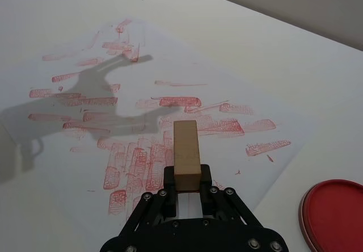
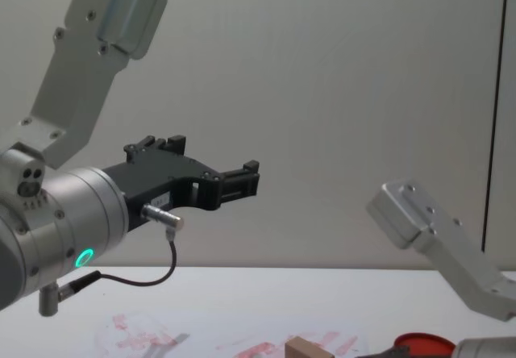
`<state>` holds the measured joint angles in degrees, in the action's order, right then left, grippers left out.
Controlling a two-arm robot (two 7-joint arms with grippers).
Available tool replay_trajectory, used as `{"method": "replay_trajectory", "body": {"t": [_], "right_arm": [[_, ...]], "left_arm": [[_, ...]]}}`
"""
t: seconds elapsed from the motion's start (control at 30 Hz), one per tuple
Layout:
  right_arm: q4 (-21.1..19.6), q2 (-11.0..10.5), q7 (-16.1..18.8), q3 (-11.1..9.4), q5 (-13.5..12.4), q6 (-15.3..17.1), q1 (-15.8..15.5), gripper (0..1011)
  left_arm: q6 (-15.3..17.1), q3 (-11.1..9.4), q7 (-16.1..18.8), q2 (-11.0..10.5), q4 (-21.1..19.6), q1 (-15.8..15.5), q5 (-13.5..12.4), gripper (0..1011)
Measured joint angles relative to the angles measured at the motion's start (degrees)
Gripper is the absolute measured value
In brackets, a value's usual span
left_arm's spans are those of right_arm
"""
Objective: Use the one hand to pick up the stamp and affix it onto the A4 paper.
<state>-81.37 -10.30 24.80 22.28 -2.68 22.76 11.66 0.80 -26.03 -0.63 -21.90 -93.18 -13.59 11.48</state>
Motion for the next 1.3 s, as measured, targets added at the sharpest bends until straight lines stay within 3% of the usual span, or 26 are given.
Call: {"method": "replay_trajectory", "body": {"t": [0.37,0.73,0.97,1.3], "right_arm": [[-0.1,0.1,-1.1,0.2,-0.2,1.6,0.0,224],[0.0,0.1,-1.8,0.1,-1.4,0.7,-0.3,224],[-0.9,0.1,-2.1,-0.4,-3.4,-1.6,-0.2,224],[-5.3,-0.8,-2.6,-2.5,-8.2,-5.0,0.4,224]], "left_arm": [[0.0,0.0,0.0,0.0,0.0,0.0,0.0,1002],[0.0,0.0,0.0,0.0,0.0,0.0,0.0,1003],[0.0,0.0,0.0,0.0,0.0,0.0,0.0,1002],[0.0,0.0,0.0,0.0,0.0,0.0,0.0,1002]]}}
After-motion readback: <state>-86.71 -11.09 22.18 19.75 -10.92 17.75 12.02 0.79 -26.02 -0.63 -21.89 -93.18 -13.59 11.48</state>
